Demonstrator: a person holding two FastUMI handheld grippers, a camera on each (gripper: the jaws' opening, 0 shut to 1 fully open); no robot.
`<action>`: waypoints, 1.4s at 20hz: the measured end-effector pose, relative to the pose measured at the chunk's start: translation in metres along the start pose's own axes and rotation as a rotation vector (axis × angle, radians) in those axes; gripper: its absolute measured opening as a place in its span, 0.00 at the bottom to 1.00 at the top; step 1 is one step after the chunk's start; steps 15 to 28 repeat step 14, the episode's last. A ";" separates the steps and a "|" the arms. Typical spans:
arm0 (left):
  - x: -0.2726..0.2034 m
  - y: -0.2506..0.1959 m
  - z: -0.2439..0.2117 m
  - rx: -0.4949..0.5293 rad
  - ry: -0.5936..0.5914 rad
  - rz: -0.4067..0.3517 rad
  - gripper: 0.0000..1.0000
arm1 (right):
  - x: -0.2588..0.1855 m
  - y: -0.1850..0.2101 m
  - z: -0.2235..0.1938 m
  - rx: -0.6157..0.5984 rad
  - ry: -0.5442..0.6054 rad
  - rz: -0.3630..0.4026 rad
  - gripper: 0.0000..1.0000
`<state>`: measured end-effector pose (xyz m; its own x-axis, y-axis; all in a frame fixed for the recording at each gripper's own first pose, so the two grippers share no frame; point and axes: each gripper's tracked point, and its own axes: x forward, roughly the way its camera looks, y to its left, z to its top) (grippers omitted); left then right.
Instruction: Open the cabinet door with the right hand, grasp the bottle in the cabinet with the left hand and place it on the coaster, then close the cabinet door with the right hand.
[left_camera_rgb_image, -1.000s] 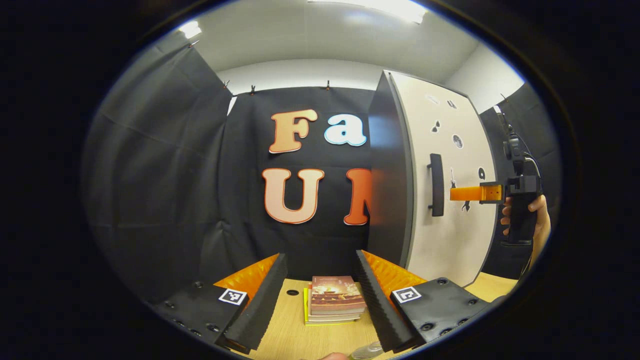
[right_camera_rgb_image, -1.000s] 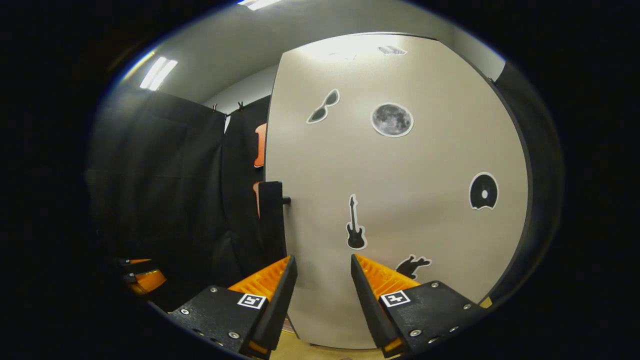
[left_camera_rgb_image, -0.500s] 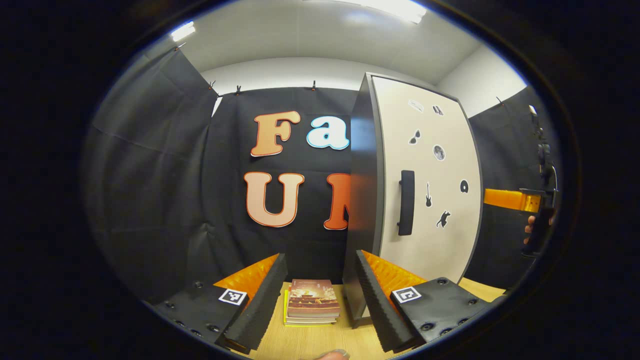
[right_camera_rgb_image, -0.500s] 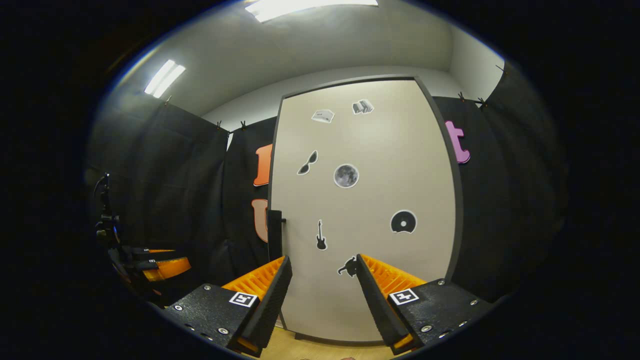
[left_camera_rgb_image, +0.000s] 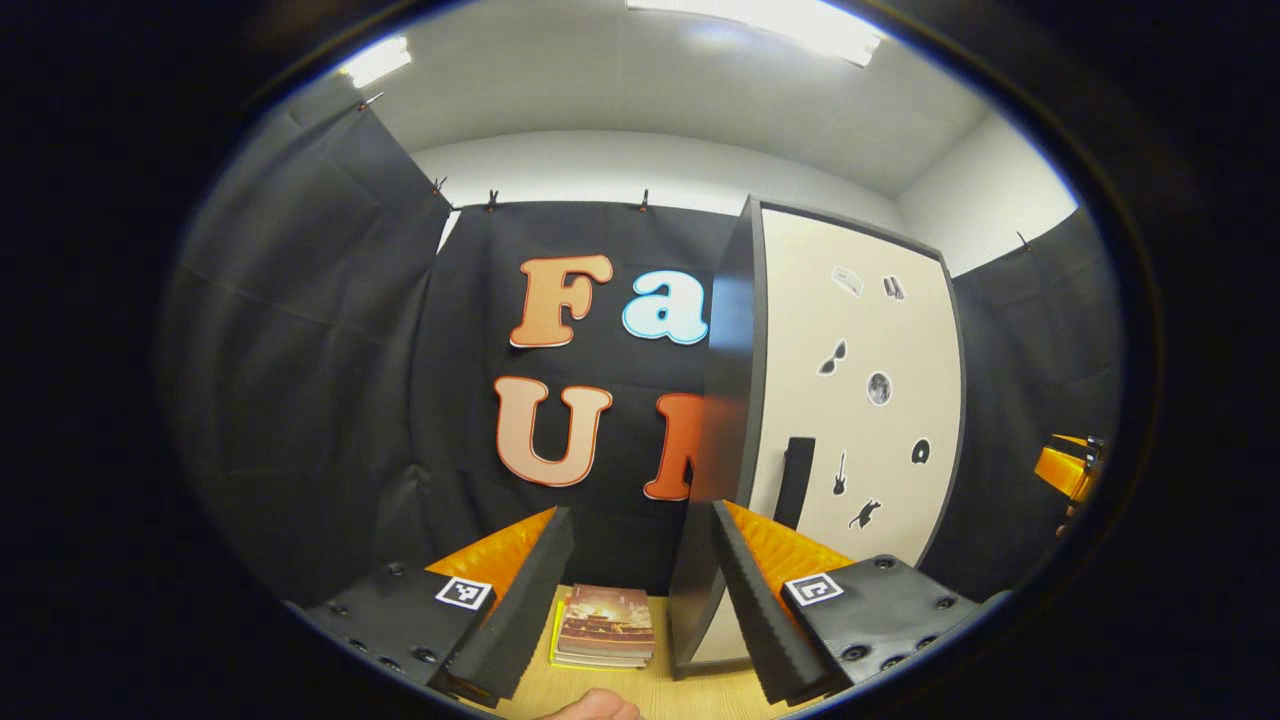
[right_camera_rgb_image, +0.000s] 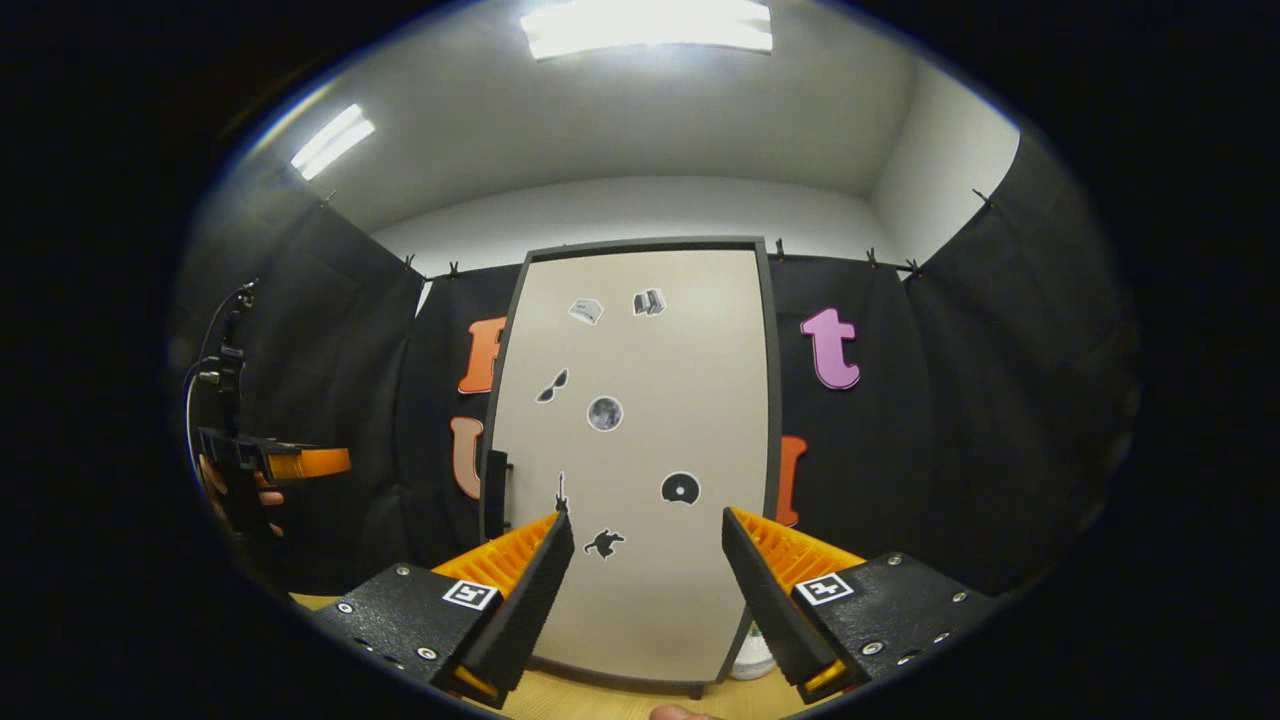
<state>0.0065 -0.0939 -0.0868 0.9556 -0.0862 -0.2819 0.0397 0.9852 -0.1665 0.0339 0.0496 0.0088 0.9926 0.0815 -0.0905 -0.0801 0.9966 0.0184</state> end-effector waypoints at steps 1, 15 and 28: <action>0.000 -0.002 0.007 0.011 -0.012 -0.001 0.91 | -0.003 -0.003 0.003 -0.006 -0.003 -0.013 0.93; -0.002 0.005 0.014 0.023 -0.104 0.037 0.92 | -0.017 0.012 0.014 0.015 -0.036 0.039 0.93; -0.002 0.005 0.014 0.023 -0.104 0.037 0.92 | -0.017 0.012 0.014 0.015 -0.036 0.039 0.93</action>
